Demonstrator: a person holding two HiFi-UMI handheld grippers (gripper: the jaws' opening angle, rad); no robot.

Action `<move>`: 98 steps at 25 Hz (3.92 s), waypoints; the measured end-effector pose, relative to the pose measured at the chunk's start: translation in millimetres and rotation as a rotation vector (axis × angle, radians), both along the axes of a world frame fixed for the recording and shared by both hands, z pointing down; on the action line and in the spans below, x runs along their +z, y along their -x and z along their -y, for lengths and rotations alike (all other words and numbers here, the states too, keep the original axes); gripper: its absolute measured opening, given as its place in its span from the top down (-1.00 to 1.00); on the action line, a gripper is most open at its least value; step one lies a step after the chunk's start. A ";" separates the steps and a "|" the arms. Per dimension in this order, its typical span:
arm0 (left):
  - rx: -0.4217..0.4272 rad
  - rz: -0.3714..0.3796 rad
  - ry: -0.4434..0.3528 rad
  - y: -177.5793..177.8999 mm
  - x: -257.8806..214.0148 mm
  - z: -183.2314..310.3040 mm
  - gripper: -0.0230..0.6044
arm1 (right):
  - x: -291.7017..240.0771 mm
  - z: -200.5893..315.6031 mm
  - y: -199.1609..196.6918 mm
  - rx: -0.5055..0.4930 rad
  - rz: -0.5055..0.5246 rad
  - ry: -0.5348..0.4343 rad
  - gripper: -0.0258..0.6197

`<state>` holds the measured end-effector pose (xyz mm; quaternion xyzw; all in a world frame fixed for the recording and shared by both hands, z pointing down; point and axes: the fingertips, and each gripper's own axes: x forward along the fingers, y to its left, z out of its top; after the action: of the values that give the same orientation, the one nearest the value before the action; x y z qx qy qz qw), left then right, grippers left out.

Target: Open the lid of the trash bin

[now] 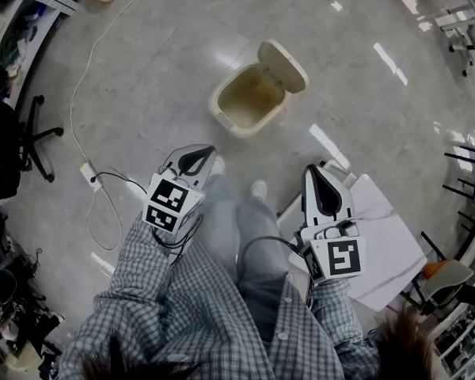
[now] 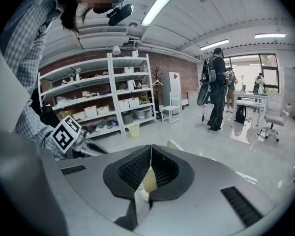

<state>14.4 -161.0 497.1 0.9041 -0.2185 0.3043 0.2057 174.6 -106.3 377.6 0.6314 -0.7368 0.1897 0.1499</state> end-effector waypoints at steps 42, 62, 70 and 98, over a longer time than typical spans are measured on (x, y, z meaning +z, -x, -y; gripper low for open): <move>-0.291 -0.317 -0.336 10.2 -265.2 -47.7 0.91 | -168.7 -15.7 18.8 -0.271 -0.059 -0.303 0.86; -0.311 -0.329 -0.353 14.5 -270.3 -56.8 0.91 | -159.0 -21.7 24.0 -0.315 -0.083 -0.296 0.86; -0.306 -0.322 -0.361 10.8 -269.5 -55.9 0.91 | -154.8 -20.0 22.1 -0.316 -0.079 -0.288 0.86; -0.318 -0.319 -0.343 16.3 -263.2 -61.0 0.91 | -143.7 -23.8 28.5 -0.334 -0.082 -0.250 0.86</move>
<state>-2.0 -100.0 233.8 0.9166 -0.3705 0.0807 0.1268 146.1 -82.4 233.9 0.5213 -0.8423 0.0436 0.1298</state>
